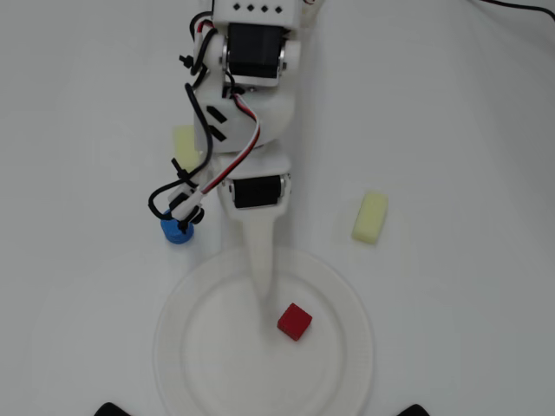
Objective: Grasp a red block and put it in the dish.
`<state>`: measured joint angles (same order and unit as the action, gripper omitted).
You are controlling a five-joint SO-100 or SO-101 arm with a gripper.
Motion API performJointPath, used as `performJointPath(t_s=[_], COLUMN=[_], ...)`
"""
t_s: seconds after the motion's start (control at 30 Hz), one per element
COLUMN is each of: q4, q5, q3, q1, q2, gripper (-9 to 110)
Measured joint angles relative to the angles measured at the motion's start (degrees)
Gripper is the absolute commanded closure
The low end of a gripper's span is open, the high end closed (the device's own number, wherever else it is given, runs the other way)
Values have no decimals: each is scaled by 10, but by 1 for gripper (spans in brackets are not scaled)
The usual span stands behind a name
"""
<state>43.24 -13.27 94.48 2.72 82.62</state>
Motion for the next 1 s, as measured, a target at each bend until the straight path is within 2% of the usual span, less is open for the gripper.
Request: performJointPath(t_s=[0.37, 0.8, 1.0], q4=[185, 243, 273], q5=[-3, 4, 33], q3=[55, 450, 578], q1=[-6, -26, -16], q2=[264, 774, 909], gripper=[54, 56, 58])
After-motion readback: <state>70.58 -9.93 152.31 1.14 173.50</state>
